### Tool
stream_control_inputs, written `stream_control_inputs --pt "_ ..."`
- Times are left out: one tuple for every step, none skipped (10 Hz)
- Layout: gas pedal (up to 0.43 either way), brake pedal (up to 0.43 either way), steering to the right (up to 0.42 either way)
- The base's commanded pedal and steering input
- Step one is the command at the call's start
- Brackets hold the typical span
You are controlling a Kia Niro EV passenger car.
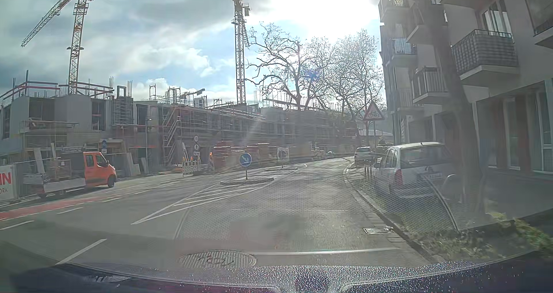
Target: Follow the waypoints while adhering to traffic rules and regulations
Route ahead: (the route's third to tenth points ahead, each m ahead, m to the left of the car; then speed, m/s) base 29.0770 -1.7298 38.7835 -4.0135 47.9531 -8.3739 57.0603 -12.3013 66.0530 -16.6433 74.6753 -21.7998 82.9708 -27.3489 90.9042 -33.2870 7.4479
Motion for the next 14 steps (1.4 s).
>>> stream_control_inputs --pt "0.008 0.0 0.026" --pt "0.02 0.0 0.028" --pt "0.028 0.0 0.025" --pt "0.039 0.0 0.024" --pt "0.039 0.0 0.026" --pt "0.039 0.0 0.03" --pt "0.039 0.0 0.03" --pt "0.047 0.0 0.026" --pt "0.047 0.0 0.025" --pt "0.047 0.0 0.029" --pt "0.047 0.0 0.033" --pt "0.047 0.0 0.032" --pt "0.059 0.0 0.025" --pt "0.059 0.0 0.022"
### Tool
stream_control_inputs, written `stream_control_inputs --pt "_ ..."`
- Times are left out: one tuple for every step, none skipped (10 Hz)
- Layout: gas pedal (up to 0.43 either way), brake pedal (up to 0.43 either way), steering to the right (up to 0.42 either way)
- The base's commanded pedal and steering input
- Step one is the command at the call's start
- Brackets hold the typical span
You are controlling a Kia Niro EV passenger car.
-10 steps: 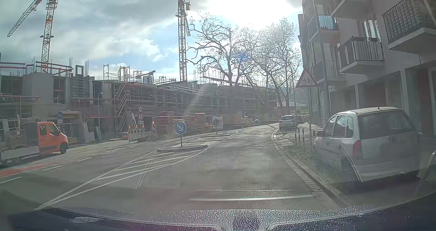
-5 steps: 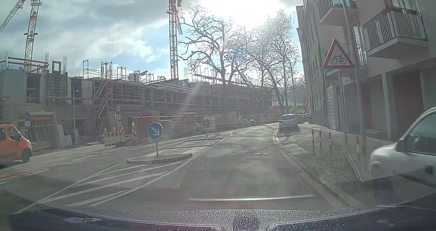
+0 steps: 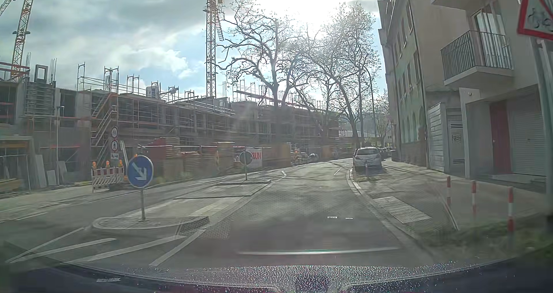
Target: Follow the waypoints while adhering to traffic rules and regulations
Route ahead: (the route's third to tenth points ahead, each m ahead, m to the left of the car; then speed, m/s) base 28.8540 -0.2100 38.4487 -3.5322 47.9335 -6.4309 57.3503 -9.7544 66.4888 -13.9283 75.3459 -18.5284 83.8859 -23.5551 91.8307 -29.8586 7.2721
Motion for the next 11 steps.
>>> stream_control_inputs --pt "0.059 0.0 0.023" --pt "0.059 0.0 0.026" --pt "0.059 0.0 0.028" --pt "0.059 0.0 0.025" --pt "0.059 0.0 0.025" --pt "0.059 0.0 0.025" --pt "0.059 0.0 0.025" --pt "0.059 0.0 0.024" --pt "0.059 0.0 0.024" --pt "0.059 0.0 0.025" --pt "0.059 0.0 0.025"
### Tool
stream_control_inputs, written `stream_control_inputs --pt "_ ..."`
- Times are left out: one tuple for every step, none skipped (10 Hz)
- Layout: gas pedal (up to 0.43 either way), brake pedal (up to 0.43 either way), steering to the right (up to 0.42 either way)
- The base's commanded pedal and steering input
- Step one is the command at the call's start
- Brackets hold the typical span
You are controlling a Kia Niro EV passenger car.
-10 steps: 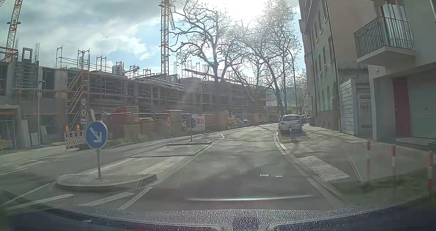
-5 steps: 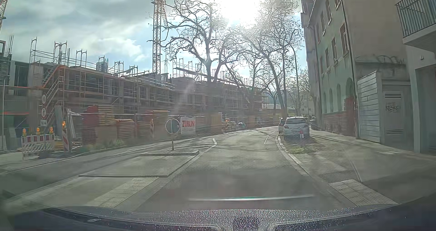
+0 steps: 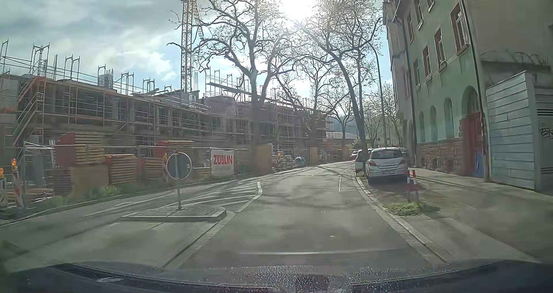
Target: Follow the waypoints while adhering to traffic rules and regulations
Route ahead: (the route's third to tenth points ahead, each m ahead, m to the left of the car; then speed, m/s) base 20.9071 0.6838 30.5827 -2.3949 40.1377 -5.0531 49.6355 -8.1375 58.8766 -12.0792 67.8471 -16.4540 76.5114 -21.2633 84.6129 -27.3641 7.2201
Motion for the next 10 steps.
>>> stream_control_inputs --pt "0.059 0.0 0.025" --pt "0.059 0.0 0.026" --pt "0.059 0.0 0.029" --pt "0.059 0.0 0.032" --pt "0.059 0.0 0.033" --pt "0.059 0.0 0.031" --pt "0.059 0.0 0.031" --pt "0.067 0.0 0.031" --pt "0.067 0.0 0.031" --pt "0.067 0.0 0.031"
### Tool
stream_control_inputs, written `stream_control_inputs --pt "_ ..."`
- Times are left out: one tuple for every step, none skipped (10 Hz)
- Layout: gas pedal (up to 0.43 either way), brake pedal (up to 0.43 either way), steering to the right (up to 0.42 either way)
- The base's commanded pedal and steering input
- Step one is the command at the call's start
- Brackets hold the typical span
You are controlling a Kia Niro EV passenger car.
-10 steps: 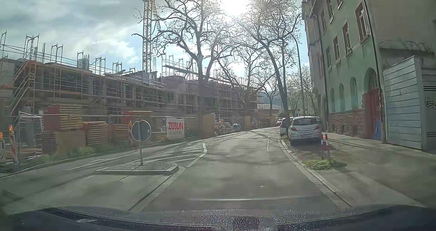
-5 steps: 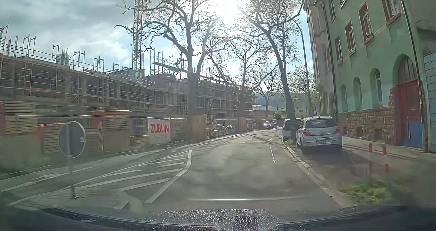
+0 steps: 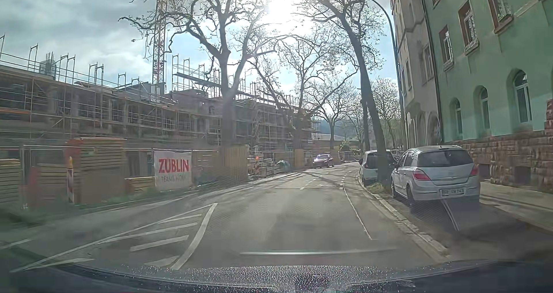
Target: Follow the waypoints while adhering to traffic rules and regulations
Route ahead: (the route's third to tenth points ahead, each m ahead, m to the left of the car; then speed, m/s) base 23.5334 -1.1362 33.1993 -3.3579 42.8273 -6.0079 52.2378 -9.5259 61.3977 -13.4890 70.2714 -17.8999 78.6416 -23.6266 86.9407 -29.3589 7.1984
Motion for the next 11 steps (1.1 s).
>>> stream_control_inputs --pt "0.067 0.0 0.032" --pt "0.079 0.0 0.031" --pt "0.079 0.0 0.032" --pt "0.079 0.0 0.033" --pt "0.079 0.0 0.035" --pt "0.087 0.0 0.035" --pt "0.087 0.0 0.034" --pt "0.087 0.0 0.035" --pt "0.087 0.0 0.035" --pt "0.087 0.0 0.035" --pt "0.087 0.0 0.035"
